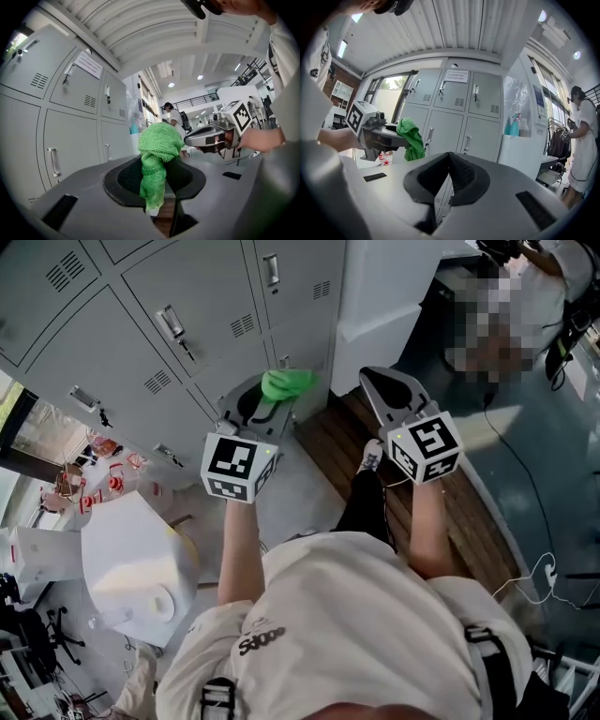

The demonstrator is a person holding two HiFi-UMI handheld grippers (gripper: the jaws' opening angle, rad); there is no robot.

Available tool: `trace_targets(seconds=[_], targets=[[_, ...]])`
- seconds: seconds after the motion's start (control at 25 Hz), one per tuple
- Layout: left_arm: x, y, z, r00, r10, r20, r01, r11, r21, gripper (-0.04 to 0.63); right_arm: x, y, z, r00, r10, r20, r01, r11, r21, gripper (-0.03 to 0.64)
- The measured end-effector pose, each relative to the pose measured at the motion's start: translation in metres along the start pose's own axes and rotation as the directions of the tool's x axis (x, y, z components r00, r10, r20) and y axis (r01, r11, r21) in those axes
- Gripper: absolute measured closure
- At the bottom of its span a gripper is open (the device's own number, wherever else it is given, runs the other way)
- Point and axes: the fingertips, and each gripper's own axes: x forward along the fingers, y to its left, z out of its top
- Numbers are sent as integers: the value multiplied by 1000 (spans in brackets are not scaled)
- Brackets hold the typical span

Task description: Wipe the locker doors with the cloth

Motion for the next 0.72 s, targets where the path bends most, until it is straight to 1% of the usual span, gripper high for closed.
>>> trace_targets(seconds=[0.32, 0.72], targets=[[5, 6, -11, 1000, 1, -13, -2, 999, -40, 466, 10, 0, -7, 1000, 11, -21, -11, 1000, 13, 607], [0, 19, -25, 999, 35, -32, -38, 996, -80, 466, 22, 7, -15, 999, 47, -24, -46, 998, 34, 607]])
